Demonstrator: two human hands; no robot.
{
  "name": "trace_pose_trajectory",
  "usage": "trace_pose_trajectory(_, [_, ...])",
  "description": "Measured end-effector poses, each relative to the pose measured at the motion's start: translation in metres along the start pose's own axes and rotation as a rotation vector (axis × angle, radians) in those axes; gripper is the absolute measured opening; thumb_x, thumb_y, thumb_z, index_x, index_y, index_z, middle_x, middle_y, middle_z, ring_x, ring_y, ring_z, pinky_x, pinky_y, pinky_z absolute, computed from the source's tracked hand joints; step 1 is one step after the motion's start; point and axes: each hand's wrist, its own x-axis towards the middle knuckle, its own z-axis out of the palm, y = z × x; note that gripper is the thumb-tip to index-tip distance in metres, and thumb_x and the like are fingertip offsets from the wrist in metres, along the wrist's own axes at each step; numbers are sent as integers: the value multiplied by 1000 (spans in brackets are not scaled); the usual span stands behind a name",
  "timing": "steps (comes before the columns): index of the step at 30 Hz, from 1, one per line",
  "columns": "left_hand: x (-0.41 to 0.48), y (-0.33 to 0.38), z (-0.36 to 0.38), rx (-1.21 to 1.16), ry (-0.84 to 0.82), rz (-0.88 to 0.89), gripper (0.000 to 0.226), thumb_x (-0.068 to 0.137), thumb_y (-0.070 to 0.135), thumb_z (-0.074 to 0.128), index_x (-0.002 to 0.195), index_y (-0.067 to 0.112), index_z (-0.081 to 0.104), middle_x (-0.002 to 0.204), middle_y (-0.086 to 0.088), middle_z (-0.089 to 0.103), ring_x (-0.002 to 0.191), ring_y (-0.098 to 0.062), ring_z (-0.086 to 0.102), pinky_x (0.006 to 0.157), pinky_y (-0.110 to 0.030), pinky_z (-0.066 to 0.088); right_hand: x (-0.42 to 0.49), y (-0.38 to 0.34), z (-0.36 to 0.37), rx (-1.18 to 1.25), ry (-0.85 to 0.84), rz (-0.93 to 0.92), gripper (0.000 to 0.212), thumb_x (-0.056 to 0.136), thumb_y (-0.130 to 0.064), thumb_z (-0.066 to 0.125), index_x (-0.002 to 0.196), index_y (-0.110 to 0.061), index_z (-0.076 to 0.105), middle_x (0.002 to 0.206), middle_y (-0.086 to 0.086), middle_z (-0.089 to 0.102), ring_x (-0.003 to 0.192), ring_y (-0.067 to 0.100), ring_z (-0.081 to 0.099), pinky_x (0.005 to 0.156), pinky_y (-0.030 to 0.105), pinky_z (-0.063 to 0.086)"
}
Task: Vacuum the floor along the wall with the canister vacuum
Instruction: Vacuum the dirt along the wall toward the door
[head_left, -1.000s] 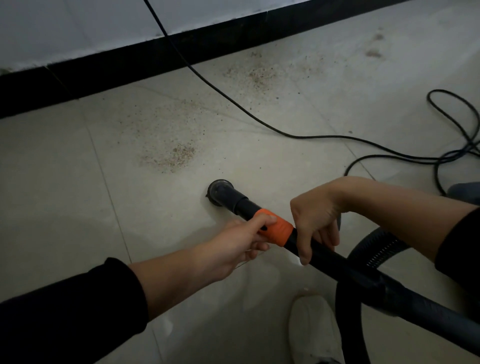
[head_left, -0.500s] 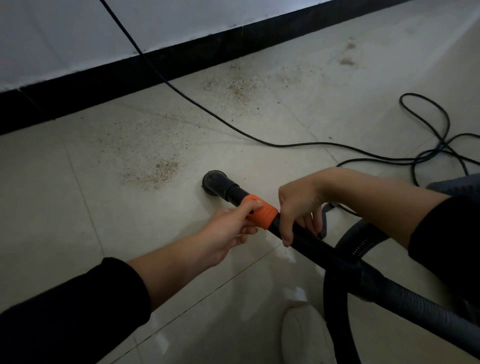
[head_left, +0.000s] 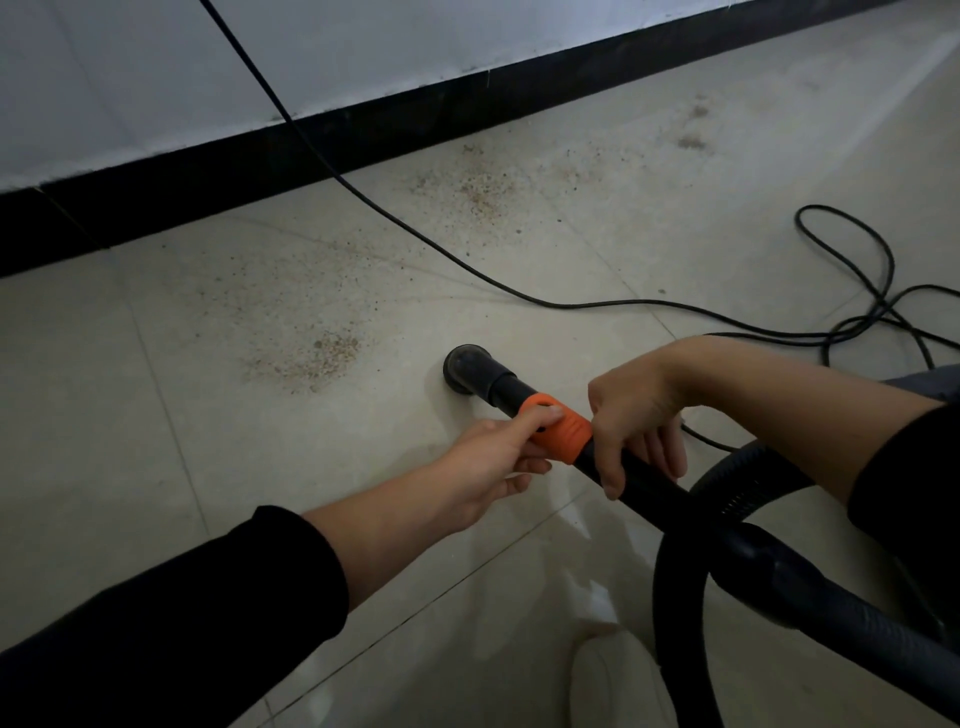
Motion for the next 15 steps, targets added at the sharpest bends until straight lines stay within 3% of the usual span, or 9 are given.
trace_pose_trajectory(6, [-2, 8, -23, -45, 109, 74, 31, 86, 41, 66, 96, 12, 64, 77, -2, 61, 65, -10, 54, 63, -23, 44, -1, -22, -9, 43, 92, -114, 23, 76, -19, 76, 79, 3, 69, 71, 19, 72, 61, 27, 70, 63, 32, 60])
trace_pose_trajectory(10, [-4, 15, -38, -92, 180, 108, 29, 87, 39, 65, 97, 11, 63, 63, 2, 61, 59, -9, 51, 61, -22, 43, 4, -40, -15, 47, 161, -188, 26, 77, -20, 76, 83, 4, 69, 73, 21, 72, 68, 31, 70, 61, 32, 59])
trace_pose_trajectory(15, [-7, 20, -51, -129, 235, 135, 27, 88, 39, 64, 94, 12, 63, 57, 5, 62, 60, -9, 51, 62, -23, 43, 8, -56, -19, 27, 223, -262, 18, 81, -17, 74, 77, -3, 65, 62, 12, 69, 57, 23, 68, 57, 31, 58])
